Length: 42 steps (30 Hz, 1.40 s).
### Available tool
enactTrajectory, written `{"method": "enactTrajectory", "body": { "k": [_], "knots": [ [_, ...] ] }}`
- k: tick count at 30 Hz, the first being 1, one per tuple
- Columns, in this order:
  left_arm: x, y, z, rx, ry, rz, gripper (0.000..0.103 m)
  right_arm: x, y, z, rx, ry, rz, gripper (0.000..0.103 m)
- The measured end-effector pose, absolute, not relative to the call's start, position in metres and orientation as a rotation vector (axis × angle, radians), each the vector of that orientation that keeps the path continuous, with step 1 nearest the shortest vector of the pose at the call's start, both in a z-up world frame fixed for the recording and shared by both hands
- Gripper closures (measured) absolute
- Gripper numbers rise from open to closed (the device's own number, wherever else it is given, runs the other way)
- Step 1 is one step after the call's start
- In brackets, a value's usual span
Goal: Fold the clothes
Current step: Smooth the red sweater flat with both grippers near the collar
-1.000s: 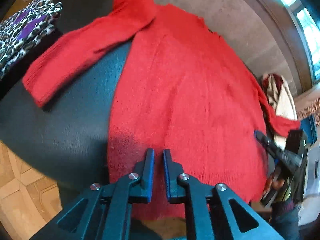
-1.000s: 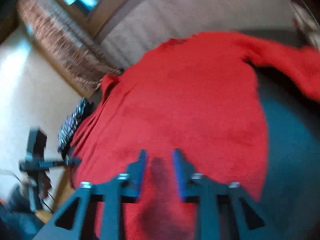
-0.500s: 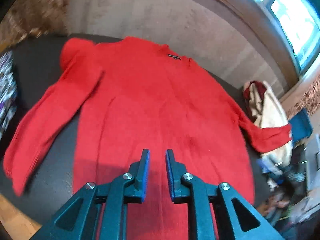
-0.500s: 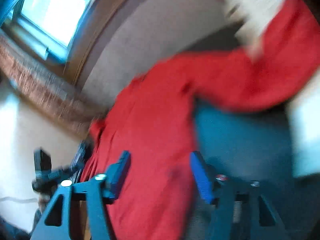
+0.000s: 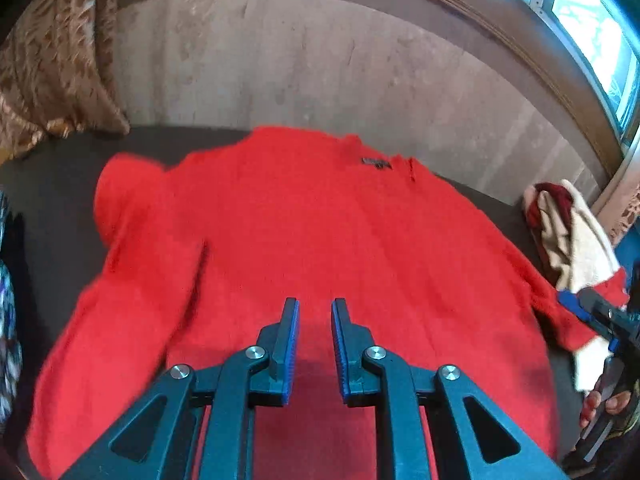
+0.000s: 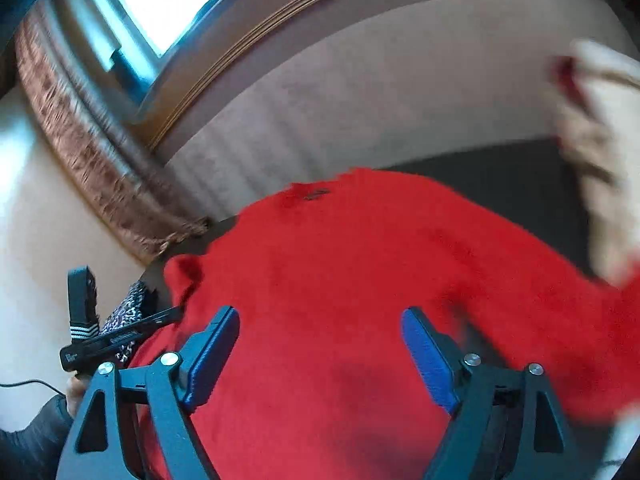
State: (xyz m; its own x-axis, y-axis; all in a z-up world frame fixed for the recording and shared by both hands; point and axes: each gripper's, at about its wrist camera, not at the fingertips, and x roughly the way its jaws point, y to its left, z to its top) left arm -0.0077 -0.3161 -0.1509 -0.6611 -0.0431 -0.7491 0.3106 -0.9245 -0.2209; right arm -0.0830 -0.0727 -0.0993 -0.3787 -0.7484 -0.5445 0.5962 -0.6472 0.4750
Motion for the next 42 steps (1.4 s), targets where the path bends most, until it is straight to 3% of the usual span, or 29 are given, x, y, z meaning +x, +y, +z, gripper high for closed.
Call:
{"method": "enactTrajectory", "body": {
  "k": [5, 10, 18, 21, 27, 34, 38, 40, 42],
  "knots": [
    [-0.031, -0.343, -0.178, 1.223, 0.479, -2.546, 0.088, -0.132, -0.165, -0.114, 1.033, -0.161, -2.072, 0.019],
    [0.019, -0.359, -0.196, 1.136, 0.53, -2.559, 0.085, -0.157, -0.18, -0.153, 1.116, -0.054, -2.17, 0.018],
    [0.04, -0.363, -0.172, 1.133, 0.682, -2.465, 0.095, -0.14, -0.149, -0.165, 1.079, -0.223, -2.08, 0.018],
    [0.007, -0.354, -0.141, 1.057, 0.653, -2.607, 0.088, -0.138, -0.16, -0.16, 1.092, -0.155, -2.082, 0.017],
    [-0.079, -0.35, -0.123, 1.053, 0.511, -2.705, 0.088, -0.162, -0.191, -0.136, 1.024, -0.071, -2.08, 0.023],
    [-0.15, -0.382, -0.156, 1.149, 0.446, -2.639, 0.088, -0.208, -0.239, -0.14, 1.036, 0.077, -2.07, 0.024],
    [-0.152, -0.392, -0.181, 1.184, 0.417, -2.611, 0.087, -0.214, -0.237, -0.15, 1.04, 0.091, -2.137, 0.024],
    [-0.14, -0.399, -0.188, 1.149, 0.446, -2.582, 0.085, -0.218, -0.236, -0.156, 1.042, 0.099, -2.171, 0.031],
    [-0.119, -0.41, -0.191, 1.088, 0.505, -2.508, 0.093, -0.221, -0.235, -0.161, 1.043, 0.106, -2.204, 0.042]
  ]
}}
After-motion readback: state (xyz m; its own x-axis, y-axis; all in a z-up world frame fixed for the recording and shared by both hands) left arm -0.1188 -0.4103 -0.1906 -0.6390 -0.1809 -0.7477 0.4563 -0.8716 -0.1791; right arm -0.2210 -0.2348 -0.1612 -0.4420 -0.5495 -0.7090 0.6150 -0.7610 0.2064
